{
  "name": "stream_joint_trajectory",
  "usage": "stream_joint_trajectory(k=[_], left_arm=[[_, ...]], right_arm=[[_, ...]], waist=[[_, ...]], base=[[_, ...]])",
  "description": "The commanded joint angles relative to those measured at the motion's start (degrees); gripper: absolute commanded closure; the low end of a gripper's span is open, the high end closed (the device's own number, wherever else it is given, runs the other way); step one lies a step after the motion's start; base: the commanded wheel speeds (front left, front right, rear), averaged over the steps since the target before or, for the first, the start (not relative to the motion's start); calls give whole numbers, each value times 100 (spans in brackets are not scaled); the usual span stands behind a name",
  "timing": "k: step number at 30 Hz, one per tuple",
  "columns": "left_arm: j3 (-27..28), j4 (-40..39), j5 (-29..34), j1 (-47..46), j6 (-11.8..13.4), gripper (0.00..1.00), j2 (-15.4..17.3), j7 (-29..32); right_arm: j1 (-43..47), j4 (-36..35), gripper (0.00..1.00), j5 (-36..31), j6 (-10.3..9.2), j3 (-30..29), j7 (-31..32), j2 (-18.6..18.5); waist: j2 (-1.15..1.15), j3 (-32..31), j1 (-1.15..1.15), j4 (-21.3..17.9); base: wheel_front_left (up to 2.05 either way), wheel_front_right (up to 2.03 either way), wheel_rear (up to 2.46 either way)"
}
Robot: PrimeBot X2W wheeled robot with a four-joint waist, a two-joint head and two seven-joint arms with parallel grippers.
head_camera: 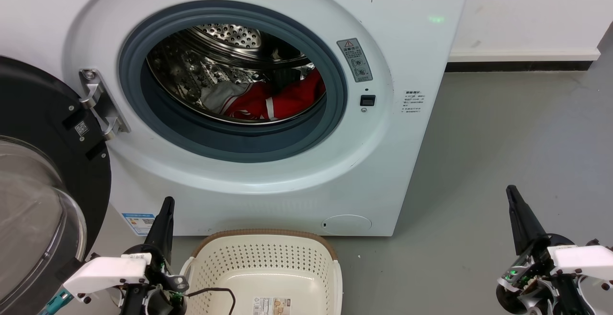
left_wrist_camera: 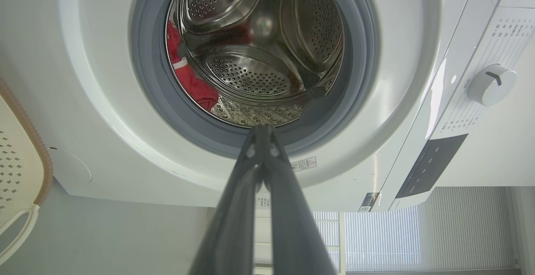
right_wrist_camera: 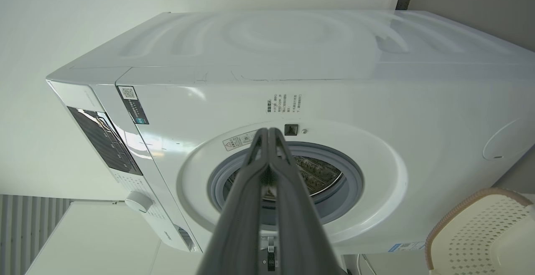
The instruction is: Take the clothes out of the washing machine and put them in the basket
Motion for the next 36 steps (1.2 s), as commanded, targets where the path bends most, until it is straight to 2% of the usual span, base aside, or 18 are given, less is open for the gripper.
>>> stream_joint_trajectory(k=[1, 35, 36], left_arm=[[15, -5, 0, -32, -27, 100, -11, 12], [15, -5, 0, -32, -27, 100, -11, 12], [-5, 19, 1, 7, 1, 0, -1, -4]], right_arm=[[-72, 9, 100, -26, -2, 2, 3, 19], [-72, 9, 100, -26, -2, 3, 2, 19], [9, 12, 0, 0, 0, 2, -2, 0]], waist=[[0, 0, 0, 0], [0, 0, 0, 0], [0, 0, 0, 0]], base=[[0, 0, 0], [0, 0, 0], [0, 0, 0]])
